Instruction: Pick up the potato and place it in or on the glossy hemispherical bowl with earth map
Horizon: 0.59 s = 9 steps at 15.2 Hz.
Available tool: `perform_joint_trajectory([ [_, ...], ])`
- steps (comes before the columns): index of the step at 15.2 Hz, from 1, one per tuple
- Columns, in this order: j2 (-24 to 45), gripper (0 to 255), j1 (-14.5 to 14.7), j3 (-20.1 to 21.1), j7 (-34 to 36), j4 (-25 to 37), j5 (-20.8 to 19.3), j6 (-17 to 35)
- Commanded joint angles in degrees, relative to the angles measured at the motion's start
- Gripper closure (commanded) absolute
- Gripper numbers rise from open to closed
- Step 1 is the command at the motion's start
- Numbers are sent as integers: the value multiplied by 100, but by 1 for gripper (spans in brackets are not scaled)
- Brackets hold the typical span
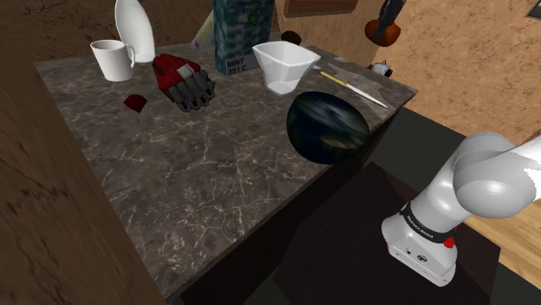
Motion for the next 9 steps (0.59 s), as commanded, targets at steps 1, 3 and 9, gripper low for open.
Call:
perform_joint_trajectory([
  [1, -81, 255, 57, 227, 267, -59, 64, -56],
  [3, -146, 255, 123, 466, 549, -129, 143, -83],
  [9, -189, 255, 347, 1166, 1386, -192, 417, -145],
])
